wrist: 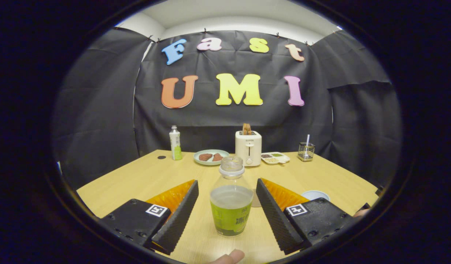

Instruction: Take the bottle from table, then pour the juice into the cup, finally place the bottle on the coaster

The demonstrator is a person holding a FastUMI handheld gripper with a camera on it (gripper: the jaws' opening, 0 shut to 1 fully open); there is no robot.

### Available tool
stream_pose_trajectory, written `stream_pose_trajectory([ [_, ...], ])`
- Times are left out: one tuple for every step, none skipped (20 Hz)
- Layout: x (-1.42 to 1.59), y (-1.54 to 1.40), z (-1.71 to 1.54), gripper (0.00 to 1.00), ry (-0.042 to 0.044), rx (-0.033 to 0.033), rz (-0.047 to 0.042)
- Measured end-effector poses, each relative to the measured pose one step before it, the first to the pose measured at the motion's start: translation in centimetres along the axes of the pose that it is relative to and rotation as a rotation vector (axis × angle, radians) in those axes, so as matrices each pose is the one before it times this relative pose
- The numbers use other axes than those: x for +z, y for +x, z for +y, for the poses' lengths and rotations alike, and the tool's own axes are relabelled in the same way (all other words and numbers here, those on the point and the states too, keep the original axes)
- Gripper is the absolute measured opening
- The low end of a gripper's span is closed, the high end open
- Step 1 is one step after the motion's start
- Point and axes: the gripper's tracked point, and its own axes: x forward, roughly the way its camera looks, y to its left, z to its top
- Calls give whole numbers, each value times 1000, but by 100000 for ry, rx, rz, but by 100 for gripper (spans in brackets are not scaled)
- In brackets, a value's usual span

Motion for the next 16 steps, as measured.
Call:
stream_pose_trajectory([
  [-124,384,86,100,-141,-155,8],
  [-53,280,158,100,-628,-432,-60],
  [-152,218,-39,100,-990,-963,-120],
  [-214,223,-37,100,-1105,-1103,207],
  [-270,426,-233,100,-402,-1082,441],
  [-226,380,-87,100,429,-318,409],
  [-326,173,-17,100,869,-128,318],
  [-155,316,-71,100,508,-249,464],
  [-354,236,-128,100,316,-485,342],
  [-181,292,-105,100,-36,-168,290],
  [-220,226,67,100,-325,-96,198],
  [-156,278,51,100,-84,274,-70],
  [-108,199,143,100,405,638,-6],
  [-74,332,204,100,479,798,162],
  [-270,272,99,100,-9,445,606],
  [-129,238,-72,100,-187,-272,383],
])
